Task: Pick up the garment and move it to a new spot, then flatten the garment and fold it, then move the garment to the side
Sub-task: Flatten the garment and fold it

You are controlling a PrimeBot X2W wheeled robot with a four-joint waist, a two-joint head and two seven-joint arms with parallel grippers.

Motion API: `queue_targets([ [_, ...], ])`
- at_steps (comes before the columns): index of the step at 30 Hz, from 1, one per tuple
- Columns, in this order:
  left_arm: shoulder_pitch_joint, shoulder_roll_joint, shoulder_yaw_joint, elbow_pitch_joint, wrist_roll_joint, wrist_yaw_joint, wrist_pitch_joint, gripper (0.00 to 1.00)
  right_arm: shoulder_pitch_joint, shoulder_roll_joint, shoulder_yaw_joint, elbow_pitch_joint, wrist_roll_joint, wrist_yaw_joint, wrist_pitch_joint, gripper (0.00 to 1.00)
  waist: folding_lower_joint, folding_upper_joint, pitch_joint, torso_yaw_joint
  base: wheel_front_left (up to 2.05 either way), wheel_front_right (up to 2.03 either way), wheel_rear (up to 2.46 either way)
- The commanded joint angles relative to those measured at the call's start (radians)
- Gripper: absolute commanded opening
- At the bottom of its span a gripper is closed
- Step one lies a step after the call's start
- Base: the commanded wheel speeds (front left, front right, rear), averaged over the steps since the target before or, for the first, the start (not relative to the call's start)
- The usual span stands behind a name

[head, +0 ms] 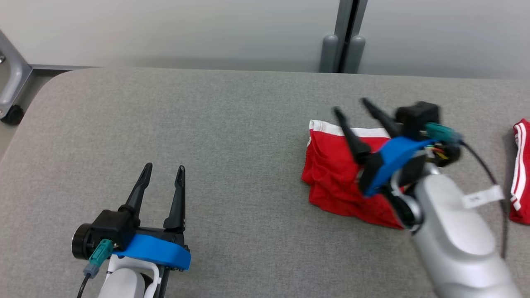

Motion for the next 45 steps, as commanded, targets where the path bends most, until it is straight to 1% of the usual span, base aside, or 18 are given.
queue_targets([
  [1, 0.012, 0.001, 0.006, -0.003, 0.006, -0.001, -0.005, 1.0, 0.035, -0.035, -0.039, -0.011, -0.022, 0.0, -0.008, 1.0, 0.0, 0.0, -0.008, -0.009, 0.0, 0.0, 0.0],
  [6, 0.018, 0.013, 0.01, -0.012, 0.018, -0.001, -0.005, 1.0, 0.125, -0.086, -0.201, -0.025, -0.127, 0.0, -0.018, 1.0, 0.0, 0.0, -0.014, -0.026, 0.0, 0.0, 0.0],
  [9, 0.019, 0.02, 0.017, -0.012, 0.025, -0.001, -0.005, 1.0, 0.191, -0.066, -0.271, 0.012, -0.203, 0.0, -0.011, 1.0, 0.0, 0.0, -0.011, -0.039, 0.0, 0.0, 0.0],
  [10, 0.018, 0.021, 0.018, -0.011, 0.025, -0.001, -0.005, 1.0, 0.2, -0.058, -0.274, 0.023, -0.22, 0.0, -0.009, 0.92, 0.0, 0.0, -0.01, -0.042, 0.0, 0.0, 0.0],
  [11, 0.015, 0.022, 0.018, -0.009, 0.026, -0.001, -0.005, 1.0, 0.206, -0.051, -0.277, 0.035, -0.234, 0.0, -0.011, 0.63, 0.0, 0.0, -0.008, -0.043, 0.0, 0.0, 0.0],
  [12, 0.012, 0.022, 0.019, -0.008, 0.026, -0.001, -0.005, 1.0, 0.212, -0.043, -0.272, 0.044, -0.246, 0.0, -0.015, 0.19, 0.0, 0.0, -0.007, -0.045, 0.0, 0.0, 0.0],
  [13, 0.009, 0.022, 0.019, -0.007, 0.027, -0.001, -0.005, 1.0, 0.219, -0.032, -0.263, 0.054, -0.255, 0.0, -0.021, 0.0, 0.0, 0.0, -0.007, -0.047, 0.0, 0.0, 0.0],
  [17, -0.001, 0.025, 0.016, -0.002, 0.029, -0.001, -0.005, 1.0, 0.215, 0.0, -0.198, 0.088, -0.272, 0.0, -0.034, 0.0, 0.0, 0.0, -0.004, -0.048, 0.0, 0.0, 0.0],
  [21, -0.005, 0.022, 0.011, 0.001, 0.029, -0.001, -0.005, 1.0, 0.199, 0.017, -0.057, 0.121, -0.25, 0.0, -0.021, 0.0, 0.0, 0.0, -0.005, -0.043, 0.0, 0.0, 0.0],
  [27, 0.007, 0.02, 0.012, 0.007, 0.022, -0.001, -0.005, 1.0, 0.212, 0.021, 0.194, 0.084, -0.11, 0.0, -0.024, 0.0, 0.0, 0.0, -0.018, -0.034, 0.0, 0.0, 0.0],
  [29, 0.015, 0.02, 0.018, 0.007, 0.019, -0.001, -0.005, 1.0, 0.217, 0.019, 0.249, 0.056, -0.059, 0.0, -0.022, 0.0, 0.0, 0.0, -0.023, -0.037, 0.0, 0.0, 0.0],
  [31, 0.022, 0.017, 0.029, 0.006, 0.019, 0.001, -0.005, 1.0, 0.221, 0.019, 0.274, 0.028, -0.018, 0.0, -0.031, 0.0, 0.0, 0.0, -0.03, -0.041, 0.0, 0.0, 0.0],
  [33, 0.036, 0.014, 0.045, 0.002, 0.022, 0.005, -0.005, 1.0, 0.227, 0.019, 0.261, -0.001, 0.007, 0.0, -0.053, 0.0, 0.0, 0.0, -0.038, -0.046, 0.0, 0.0, 0.0],
  [34, 0.042, 0.014, 0.051, 0.001, 0.023, 0.006, -0.005, 1.0, 0.234, 0.019, 0.244, -0.016, 0.013, 0.0, -0.067, 0.03, 0.0, 0.0, -0.043, -0.05, 0.0, 0.0, 0.0],
  [35, 0.046, 0.013, 0.055, -0.001, 0.025, 0.007, -0.005, 1.0, 0.241, 0.019, 0.216, -0.028, 0.014, 0.0, -0.082, 0.59, 0.0, 0.0, -0.046, -0.052, 0.0, 0.0, 0.0],
  [36, 0.05, 0.012, 0.061, -0.003, 0.026, 0.008, -0.005, 1.0, 0.25, 0.019, 0.184, -0.043, 0.008, 0.0, -0.099, 1.0, 0.0, 0.0, -0.05, -0.057, 0.0, 0.0, 0.0],
  [41, 0.077, 0.01, 0.086, -0.007, 0.034, 0.008, -0.005, 1.0, 0.315, 0.02, 0.008, -0.137, -0.025, 0.0, -0.15, 1.0, 0.0, 0.0, -0.072, -0.076, 0.0, 0.0, 0.0],
  [45, 0.094, 0.007, 0.103, -0.009, 0.038, 0.008, -0.005, 1.0, 0.378, 0.02, -0.131, -0.23, -0.065, 0.0, -0.143, 1.0, 0.0, 0.0, -0.087, -0.094, 0.0, 0.0, 0.0],
])
